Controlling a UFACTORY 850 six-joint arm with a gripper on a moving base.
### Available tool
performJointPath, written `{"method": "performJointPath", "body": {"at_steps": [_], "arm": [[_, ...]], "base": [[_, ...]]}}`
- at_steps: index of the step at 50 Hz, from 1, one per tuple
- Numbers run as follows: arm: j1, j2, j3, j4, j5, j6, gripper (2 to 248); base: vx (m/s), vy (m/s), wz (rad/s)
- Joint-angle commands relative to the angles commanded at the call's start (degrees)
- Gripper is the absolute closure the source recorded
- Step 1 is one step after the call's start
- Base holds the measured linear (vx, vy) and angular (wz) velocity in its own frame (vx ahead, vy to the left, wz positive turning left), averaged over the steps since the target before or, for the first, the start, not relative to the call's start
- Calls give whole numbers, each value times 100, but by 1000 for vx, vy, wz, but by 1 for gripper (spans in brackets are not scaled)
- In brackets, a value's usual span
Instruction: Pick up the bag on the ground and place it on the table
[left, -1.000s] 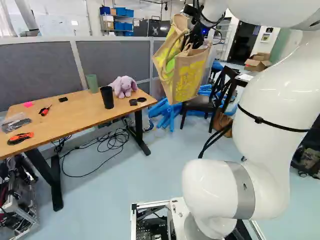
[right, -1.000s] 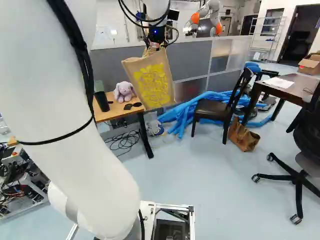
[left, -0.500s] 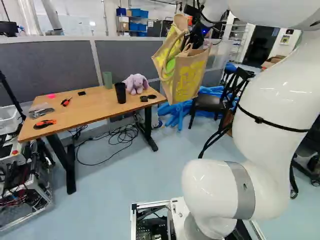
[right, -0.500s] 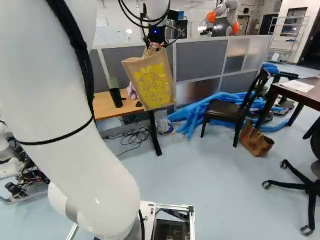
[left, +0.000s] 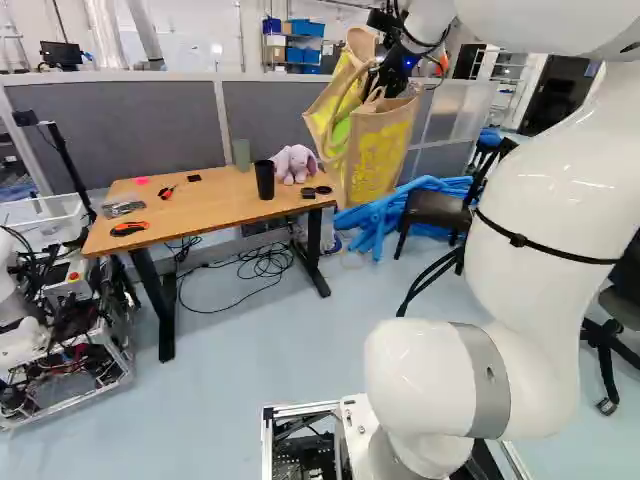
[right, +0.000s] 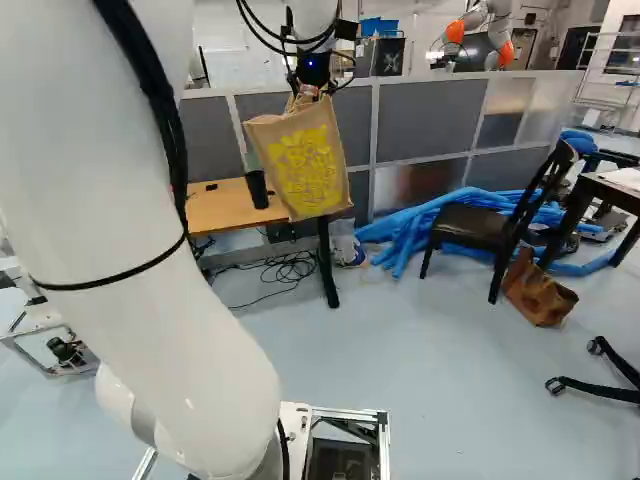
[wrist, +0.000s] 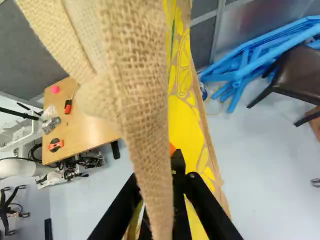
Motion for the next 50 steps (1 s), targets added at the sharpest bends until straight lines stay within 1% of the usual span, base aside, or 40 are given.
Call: {"method": "performJointPath", "body": {"at_steps": [50], "arm": [[0, 0, 0, 0, 0, 0, 229]], "base": [[-9, 56, 250]]}}
